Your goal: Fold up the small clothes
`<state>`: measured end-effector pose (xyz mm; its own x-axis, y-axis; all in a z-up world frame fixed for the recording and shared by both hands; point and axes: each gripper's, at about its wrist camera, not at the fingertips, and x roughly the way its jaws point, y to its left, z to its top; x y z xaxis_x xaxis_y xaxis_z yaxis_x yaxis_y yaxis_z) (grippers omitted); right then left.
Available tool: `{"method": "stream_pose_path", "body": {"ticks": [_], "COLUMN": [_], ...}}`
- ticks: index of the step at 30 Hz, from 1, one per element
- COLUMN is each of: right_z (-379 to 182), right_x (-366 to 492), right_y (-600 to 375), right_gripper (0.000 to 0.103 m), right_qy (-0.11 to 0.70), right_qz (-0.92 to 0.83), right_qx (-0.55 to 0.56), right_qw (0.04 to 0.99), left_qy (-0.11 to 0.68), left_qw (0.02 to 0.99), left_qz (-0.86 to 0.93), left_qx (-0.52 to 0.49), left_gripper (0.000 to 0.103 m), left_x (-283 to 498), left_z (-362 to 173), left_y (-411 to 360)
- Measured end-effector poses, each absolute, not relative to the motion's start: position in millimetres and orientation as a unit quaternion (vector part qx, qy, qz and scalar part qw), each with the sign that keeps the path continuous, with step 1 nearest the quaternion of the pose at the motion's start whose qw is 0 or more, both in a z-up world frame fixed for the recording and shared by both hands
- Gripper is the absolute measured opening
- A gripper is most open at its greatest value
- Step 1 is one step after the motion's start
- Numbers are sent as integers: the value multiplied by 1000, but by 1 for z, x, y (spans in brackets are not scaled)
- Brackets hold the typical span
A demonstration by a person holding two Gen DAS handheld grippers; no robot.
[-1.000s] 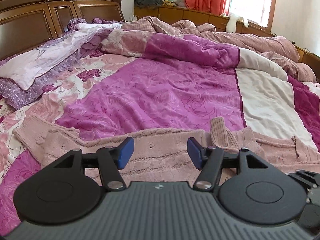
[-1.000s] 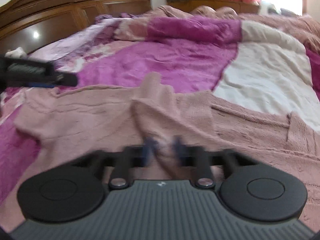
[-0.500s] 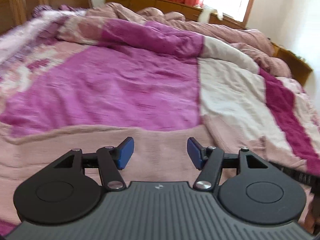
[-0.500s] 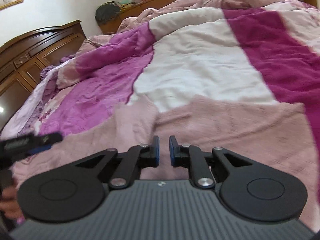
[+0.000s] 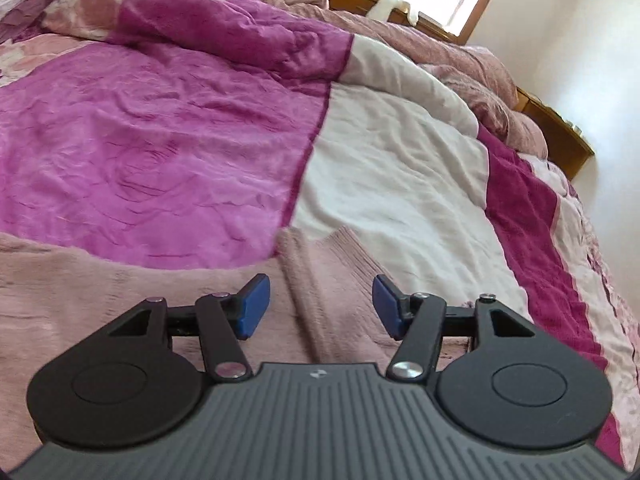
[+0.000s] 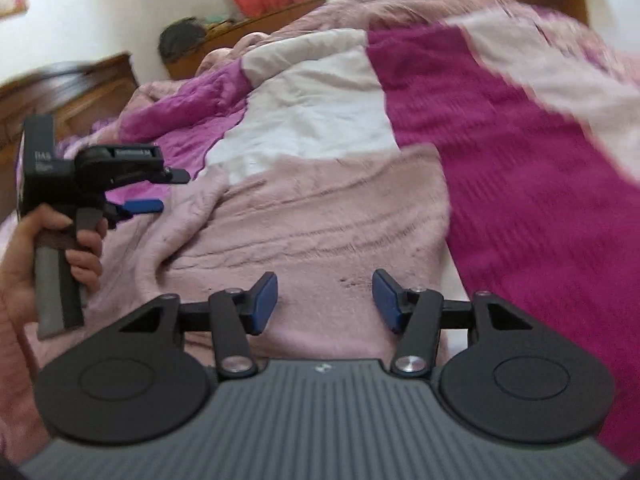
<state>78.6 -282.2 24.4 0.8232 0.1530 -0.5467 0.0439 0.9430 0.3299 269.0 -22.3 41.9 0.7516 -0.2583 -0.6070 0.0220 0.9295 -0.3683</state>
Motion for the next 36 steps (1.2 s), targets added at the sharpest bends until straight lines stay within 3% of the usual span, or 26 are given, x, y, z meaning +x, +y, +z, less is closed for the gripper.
{"method": "stream_pose_path", "body": {"ticks": [4,6,8,18,22,36], "right_z": [16,13,13,12,13,34], "right_x": [74,72,71,68,68,46], "right_y": [-280,-279,-280,-284,-286,-300], "right_gripper": [55,55,54,54,54,55], "right_qy": [275,269,266,262,262,266], "right_qz": [28,27,28,31,29,3], "right_qx": [169,167,170,182,187,224], "right_qw": [946,948,948,947,946,938], "left_qy": [349,347,342,246,258,339], "left_qw": [924,925,926,962,961,926], "left_qz": [-67,-63,-63,-35,9,100], "left_qx": [-144,-142,-145,-115,-102,-133], "left_gripper": [45,33,12,10,10,12], "left_x": [273,274,271,206,172,92], "left_z": [33,29,27,91,109,52], "left_y": [-39,-42,-42,-11,21,103]}}
